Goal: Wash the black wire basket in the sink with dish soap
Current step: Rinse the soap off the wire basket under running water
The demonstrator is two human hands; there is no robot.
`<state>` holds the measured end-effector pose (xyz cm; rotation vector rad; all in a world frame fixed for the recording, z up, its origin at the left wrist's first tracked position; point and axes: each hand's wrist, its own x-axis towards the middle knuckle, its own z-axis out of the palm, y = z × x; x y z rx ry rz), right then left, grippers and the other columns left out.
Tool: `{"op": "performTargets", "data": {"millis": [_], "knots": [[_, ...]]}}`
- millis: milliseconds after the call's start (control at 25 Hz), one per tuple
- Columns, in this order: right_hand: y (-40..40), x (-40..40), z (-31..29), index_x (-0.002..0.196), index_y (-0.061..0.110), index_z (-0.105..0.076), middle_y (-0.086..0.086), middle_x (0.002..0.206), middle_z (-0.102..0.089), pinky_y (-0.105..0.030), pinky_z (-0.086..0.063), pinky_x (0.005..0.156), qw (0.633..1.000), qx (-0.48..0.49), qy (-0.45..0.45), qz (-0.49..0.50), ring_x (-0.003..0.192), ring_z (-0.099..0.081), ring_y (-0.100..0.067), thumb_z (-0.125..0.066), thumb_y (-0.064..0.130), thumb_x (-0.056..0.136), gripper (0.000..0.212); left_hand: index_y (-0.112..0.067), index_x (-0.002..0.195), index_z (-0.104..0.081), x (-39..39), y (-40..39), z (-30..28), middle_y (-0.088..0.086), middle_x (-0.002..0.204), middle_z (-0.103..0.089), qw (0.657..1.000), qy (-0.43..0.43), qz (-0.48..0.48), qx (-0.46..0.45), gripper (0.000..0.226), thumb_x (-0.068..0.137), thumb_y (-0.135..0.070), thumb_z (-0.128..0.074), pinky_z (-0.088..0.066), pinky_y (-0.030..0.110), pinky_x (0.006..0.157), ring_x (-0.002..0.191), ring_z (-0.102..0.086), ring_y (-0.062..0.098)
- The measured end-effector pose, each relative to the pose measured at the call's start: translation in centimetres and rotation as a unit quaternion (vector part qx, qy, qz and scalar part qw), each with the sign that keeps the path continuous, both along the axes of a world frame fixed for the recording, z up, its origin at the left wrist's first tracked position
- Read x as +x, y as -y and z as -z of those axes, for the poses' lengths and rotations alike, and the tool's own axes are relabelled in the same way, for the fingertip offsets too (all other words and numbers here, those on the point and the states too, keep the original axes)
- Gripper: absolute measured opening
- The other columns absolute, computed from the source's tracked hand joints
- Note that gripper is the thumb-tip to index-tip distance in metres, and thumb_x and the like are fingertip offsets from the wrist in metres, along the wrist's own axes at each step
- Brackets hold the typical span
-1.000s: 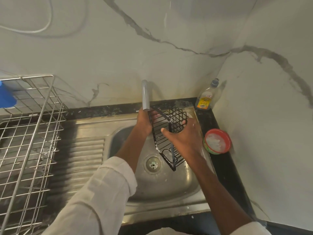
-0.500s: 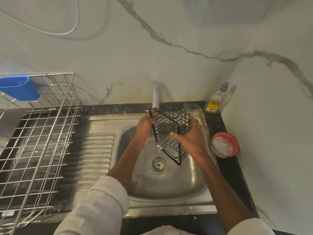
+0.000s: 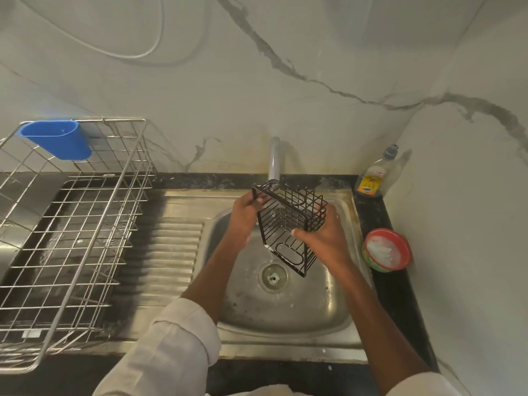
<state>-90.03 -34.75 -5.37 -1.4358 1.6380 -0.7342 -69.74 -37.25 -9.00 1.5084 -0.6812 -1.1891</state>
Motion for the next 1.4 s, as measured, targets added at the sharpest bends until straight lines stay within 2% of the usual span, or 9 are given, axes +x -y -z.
{"op": "performTargets", "data": {"millis": [160, 400, 560, 680, 840, 1040, 1160, 1280, 1400], "knots": [[-0.5, 0.9, -0.3, 0.132, 0.036, -0.046, 0.005, 0.124, -0.06, -0.041, -0.059, 0.091, 1.0, -0.013, 0.016, -0.007, 0.111, -0.064, -0.015, -0.095, 0.039, 0.051, 0.095, -0.026, 0.116, -0.081, 1.2, 0.1, 0.2, -0.011, 0.119, -0.08, 0.999, 0.048, 0.008, 0.006, 0.027, 0.107, -0.013, -0.058, -0.042, 0.057, 0.119, 0.126, -0.067, 0.018], [-1.2, 0.5, -0.7, 0.132, 0.037, -0.046, 0.007, 0.123, -0.061, -0.04, -0.06, 0.089, 0.999, -0.025, 0.045, -0.016, 0.11, -0.066, -0.015, -0.093, 0.032, 0.054, 0.092, -0.03, 0.112, -0.081, 1.5, 0.5, -1.4, -0.009, 0.108, -0.082, 0.994, 0.098, 0.046, -0.012, 0.022, 0.103, -0.017, -0.067, -0.047, 0.057, 0.114, 0.117, -0.069, 0.023], [-0.4, 0.2, -0.8, 0.136, 0.037, -0.047, 0.011, 0.12, -0.067, -0.043, -0.062, 0.09, 0.995, -0.003, 0.09, -0.045, 0.108, -0.069, -0.013, -0.086, 0.036, 0.044, 0.099, -0.031, 0.121, -0.079, 1.3, -0.4, -1.6, -0.01, 0.116, -0.08, 0.994, 0.102, 0.038, -0.015, 0.022, 0.105, -0.024, -0.066, -0.045, 0.053, 0.116, 0.123, -0.067, 0.019], [-0.2, 0.1, -1.1, 0.136, 0.041, -0.049, 0.021, 0.112, -0.068, -0.051, -0.061, 0.092, 0.992, 0.014, 0.109, -0.057, 0.108, -0.07, -0.015, -0.085, 0.018, 0.053, 0.094, -0.03, 0.132, -0.073, 1.0, -1.6, -2.0, -0.009, 0.127, -0.076, 0.994, 0.109, 0.024, 0.002, 0.027, 0.108, -0.025, -0.061, -0.041, 0.049, 0.118, 0.129, -0.062, 0.016], [-0.2, -0.6, -1.5, 0.138, 0.038, -0.052, 0.022, 0.111, -0.066, -0.053, -0.059, 0.096, 0.992, 0.028, 0.109, -0.064, 0.11, -0.068, -0.013, -0.083, -0.002, 0.067, 0.087, -0.022, 0.134, -0.07, 0.6, -2.7, -2.7, -0.01, 0.118, -0.074, 0.995, 0.091, 0.019, 0.03, 0.029, 0.11, -0.019, -0.055, -0.048, 0.054, 0.113, 0.12, -0.064, 0.017], [-0.5, -1.9, -2.4, 0.14, 0.034, -0.055, 0.019, 0.117, -0.066, -0.05, -0.061, 0.091, 0.992, 0.018, 0.115, -0.045, 0.105, -0.067, -0.005, -0.081, -0.004, 0.072, 0.082, -0.017, 0.132, -0.068, -0.7, -2.8, -3.6, -0.007, 0.112, -0.072, 0.997, 0.06, 0.045, 0.03, 0.028, 0.111, -0.01, -0.051, -0.055, 0.053, 0.108, 0.112, -0.065, 0.012], [-0.5, -2.7, -2.8, 0.138, 0.037, -0.055, 0.027, 0.115, -0.064, -0.048, -0.061, 0.093, 0.993, 0.01, 0.108, -0.044, 0.101, -0.066, 0.004, -0.084, 0.0, 0.071, 0.081, -0.014, 0.131, -0.068, -1.6, -2.3, -4.1, -0.002, 0.11, -0.073, 0.996, 0.064, 0.052, 0.033, 0.028, 0.111, -0.009, -0.05, -0.055, 0.051, 0.108, 0.11, -0.068, 0.016], [-0.6, -3.2, -3.3, 0.139, 0.037, -0.053, 0.028, 0.109, -0.06, -0.044, -0.06, 0.091, 0.995, 0.017, 0.087, -0.039, 0.099, -0.063, 0.001, -0.086, 0.005, 0.072, 0.082, -0.019, 0.125, -0.071, -1.8, -1.9, -4.4, -0.007, 0.108, -0.074, 0.996, 0.058, 0.055, 0.041, 0.028, 0.11, -0.007, -0.05, -0.056, 0.051, 0.107, 0.109, -0.068, 0.013], [-0.6, -3.1, -3.3, 0.143, 0.036, -0.051, 0.02, 0.118, -0.062, -0.038, -0.06, 0.084, 0.994, 0.021, 0.101, -0.047, 0.099, -0.065, -0.001, -0.084, 0.002, 0.073, 0.084, -0.024, 0.121, -0.07, -1.6, -2.1, -4.6, -0.003, 0.108, -0.074, 0.995, 0.062, 0.061, 0.043, 0.028, 0.11, -0.007, -0.05, -0.057, 0.052, 0.106, 0.114, -0.069, 0.021]]}}
